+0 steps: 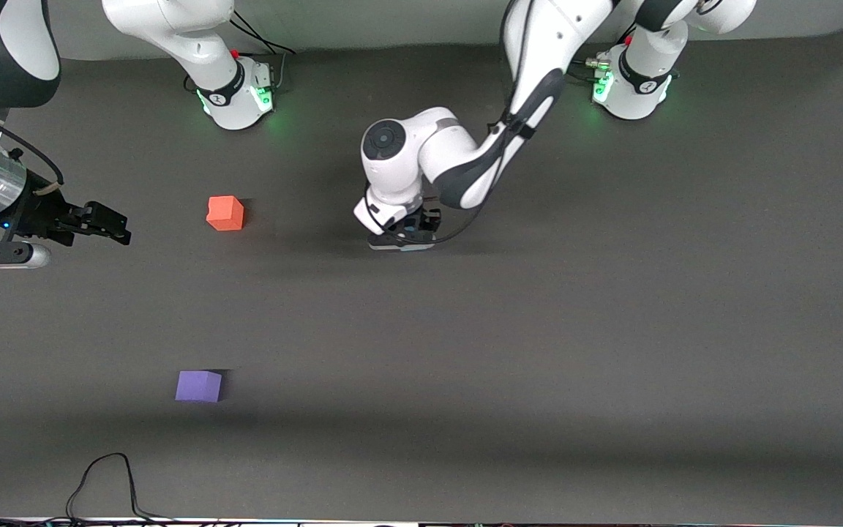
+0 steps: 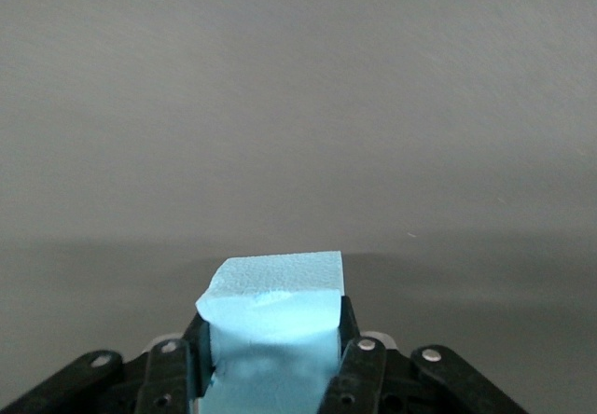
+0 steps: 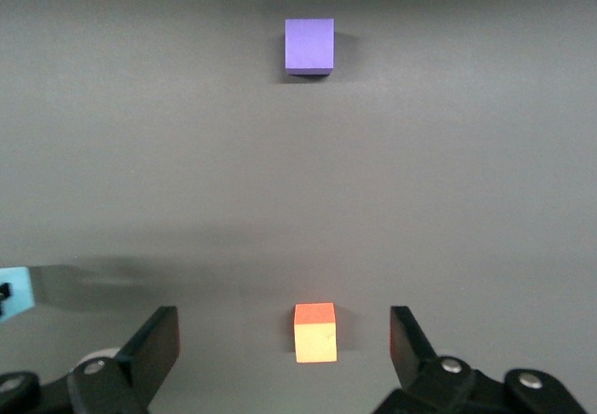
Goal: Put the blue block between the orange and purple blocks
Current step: 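Carry the blue block with the left gripper toward the orange block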
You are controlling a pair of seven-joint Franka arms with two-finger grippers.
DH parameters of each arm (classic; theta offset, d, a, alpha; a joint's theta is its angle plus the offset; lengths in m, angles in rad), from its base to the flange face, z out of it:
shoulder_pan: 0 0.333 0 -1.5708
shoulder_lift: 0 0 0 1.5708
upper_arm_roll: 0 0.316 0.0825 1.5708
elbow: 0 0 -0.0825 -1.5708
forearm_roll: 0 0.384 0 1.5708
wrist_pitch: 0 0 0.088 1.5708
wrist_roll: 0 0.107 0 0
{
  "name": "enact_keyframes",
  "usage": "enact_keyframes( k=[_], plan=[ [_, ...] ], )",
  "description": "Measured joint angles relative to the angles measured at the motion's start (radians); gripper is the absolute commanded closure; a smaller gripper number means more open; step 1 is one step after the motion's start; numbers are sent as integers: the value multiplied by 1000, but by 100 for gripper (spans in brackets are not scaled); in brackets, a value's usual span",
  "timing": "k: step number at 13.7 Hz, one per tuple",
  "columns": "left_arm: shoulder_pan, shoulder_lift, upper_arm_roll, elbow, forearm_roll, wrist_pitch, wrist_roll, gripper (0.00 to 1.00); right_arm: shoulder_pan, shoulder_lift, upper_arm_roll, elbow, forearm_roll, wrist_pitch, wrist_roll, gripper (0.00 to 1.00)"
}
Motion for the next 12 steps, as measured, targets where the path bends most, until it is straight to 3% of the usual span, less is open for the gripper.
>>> enact_keyframes(
  k=[3, 4, 5, 6, 10, 12],
  plan=[
    [-25, 49, 5, 23, 6, 18, -22, 62, 0, 0, 0, 0, 0, 0, 0, 0],
    [-25, 60, 7, 25, 10, 28, -23, 53, 0, 0, 0, 0, 0, 0, 0, 0],
    [-25, 66, 10, 26, 12, 36, -23, 9, 0, 0, 0, 0, 0, 0, 0, 0],
    [-25, 69, 12, 26, 12, 40, -23, 0, 0, 0, 0, 0, 0, 0, 0, 0],
    [-20, 66, 19, 49, 22, 30, -23, 0, 0, 0, 0, 0, 0, 0, 0, 0],
    [14, 37, 21, 72, 23, -34, -7, 0, 0, 0, 1, 0, 0, 0, 0, 0]
  ],
)
